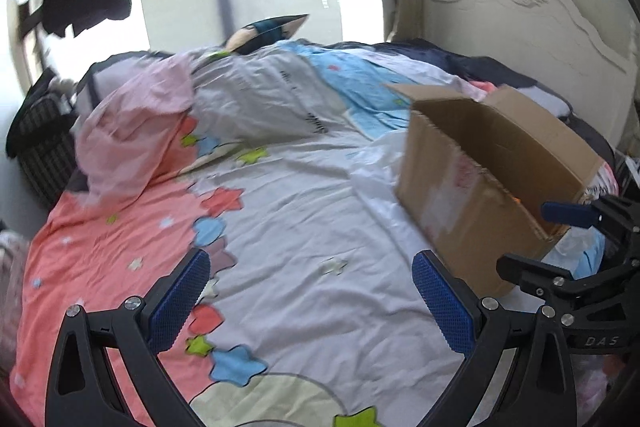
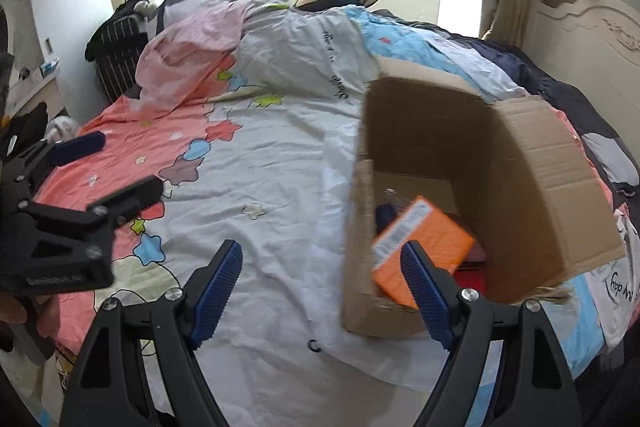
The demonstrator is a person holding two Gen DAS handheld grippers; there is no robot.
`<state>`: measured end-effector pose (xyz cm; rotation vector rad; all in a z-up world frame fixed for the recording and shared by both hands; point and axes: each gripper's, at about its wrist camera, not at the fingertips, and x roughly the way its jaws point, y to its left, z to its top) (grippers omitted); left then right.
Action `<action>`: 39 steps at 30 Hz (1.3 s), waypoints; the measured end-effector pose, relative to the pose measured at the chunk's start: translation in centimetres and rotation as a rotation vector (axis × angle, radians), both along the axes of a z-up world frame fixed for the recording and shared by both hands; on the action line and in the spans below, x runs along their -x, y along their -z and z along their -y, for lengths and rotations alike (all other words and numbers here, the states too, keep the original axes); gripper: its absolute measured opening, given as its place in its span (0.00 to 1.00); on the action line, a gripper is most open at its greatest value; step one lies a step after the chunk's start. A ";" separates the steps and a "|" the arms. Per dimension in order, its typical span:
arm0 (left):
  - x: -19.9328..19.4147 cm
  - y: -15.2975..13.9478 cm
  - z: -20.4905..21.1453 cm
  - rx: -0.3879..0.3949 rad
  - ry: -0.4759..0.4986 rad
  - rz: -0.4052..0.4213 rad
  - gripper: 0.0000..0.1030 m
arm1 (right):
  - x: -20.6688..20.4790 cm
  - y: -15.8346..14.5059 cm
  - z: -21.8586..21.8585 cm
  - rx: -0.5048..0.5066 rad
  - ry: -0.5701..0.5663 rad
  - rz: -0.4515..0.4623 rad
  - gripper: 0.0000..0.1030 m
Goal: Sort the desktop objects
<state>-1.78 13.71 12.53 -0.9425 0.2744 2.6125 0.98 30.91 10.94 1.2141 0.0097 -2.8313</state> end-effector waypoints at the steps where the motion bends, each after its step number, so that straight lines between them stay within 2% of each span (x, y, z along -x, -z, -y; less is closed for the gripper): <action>1: -0.1 0.2 0.8 -0.008 -0.009 0.006 1.00 | 0.1 0.1 0.5 0.000 -0.004 0.001 0.76; 5: -0.5 1.8 4.5 -0.023 -0.071 0.038 1.00 | 0.4 1.1 2.5 0.049 0.017 -0.020 0.76; 9: -0.6 3.3 8.3 -0.036 -0.169 0.062 1.00 | 0.2 1.4 6.5 -0.015 -0.042 -0.037 0.76; 14: -1.2 5.3 11.8 -0.032 -0.255 0.085 1.00 | 0.5 2.7 10.4 0.018 -0.117 0.005 0.76; 17: -1.4 6.6 13.5 -0.044 -0.281 0.129 1.00 | 0.8 3.9 12.3 0.027 -0.142 0.028 0.76; 19: -1.8 7.1 14.3 -0.043 -0.297 0.128 1.00 | 0.9 4.7 13.4 0.035 -0.156 0.046 0.76; 28: -2.9 8.7 15.9 -0.048 -0.319 0.131 1.00 | 1.1 6.9 15.0 0.065 -0.148 0.089 0.76; 39: -3.4 9.3 15.5 -0.041 -0.310 0.133 1.00 | 0.6 7.2 14.7 0.054 -0.122 0.087 0.76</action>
